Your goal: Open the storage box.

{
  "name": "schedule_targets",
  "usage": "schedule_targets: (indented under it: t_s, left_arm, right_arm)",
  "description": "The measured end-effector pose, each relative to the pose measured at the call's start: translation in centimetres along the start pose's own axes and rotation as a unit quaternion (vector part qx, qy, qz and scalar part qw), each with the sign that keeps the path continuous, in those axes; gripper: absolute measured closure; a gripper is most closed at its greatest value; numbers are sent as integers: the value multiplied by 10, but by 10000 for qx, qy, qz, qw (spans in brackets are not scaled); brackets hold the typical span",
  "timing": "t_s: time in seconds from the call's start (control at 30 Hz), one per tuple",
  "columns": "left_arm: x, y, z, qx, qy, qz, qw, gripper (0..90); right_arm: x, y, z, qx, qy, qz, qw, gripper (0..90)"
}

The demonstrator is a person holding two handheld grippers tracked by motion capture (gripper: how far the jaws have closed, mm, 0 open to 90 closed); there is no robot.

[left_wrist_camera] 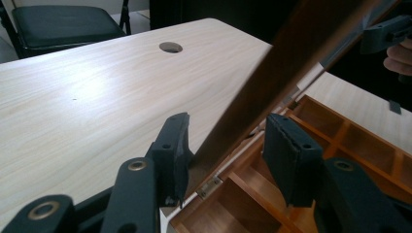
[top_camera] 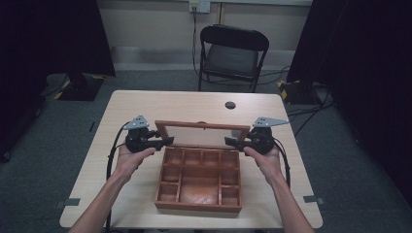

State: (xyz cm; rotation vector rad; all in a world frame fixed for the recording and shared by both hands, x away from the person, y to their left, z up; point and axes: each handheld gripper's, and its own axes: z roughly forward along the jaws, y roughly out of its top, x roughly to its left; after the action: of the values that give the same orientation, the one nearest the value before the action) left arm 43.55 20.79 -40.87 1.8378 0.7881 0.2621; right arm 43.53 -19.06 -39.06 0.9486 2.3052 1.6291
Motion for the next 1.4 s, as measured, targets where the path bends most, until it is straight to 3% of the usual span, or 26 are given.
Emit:
schedule_targets:
  t_s: [0.13,0.23,0.33,0.5,0.8,0.93,1.4]
  left_arm:
    - [5,-1,4,-10,-29,9,10000,529]
    - [12,-5,11,137,-12,-36,9999,521]
    - [16,-9,18,154,-119,-128,9997,512]
    - [15,-9,18,194,-48,11,9998,530]
    - [15,-9,18,168,4,-27,9999,546]
    - [14,-10,17,184,38,-3,9998,559]
    - [15,-12,17,104,37,-18,9999,570]
  right_arm:
    - [-4,2,5,6,47,-2,10000,516]
    - [-5,5,9,0,18,-12,10000,523]
    - [-7,4,10,-49,31,16,10000,529]
    - [-8,0,9,-7,-49,57,10000,484]
    - [-13,-16,0,160,-355,178,9991,421]
    - [-19,-23,2,266,-367,287,9986,441]
    - [-27,-27,17,211,-348,362,9985,513]
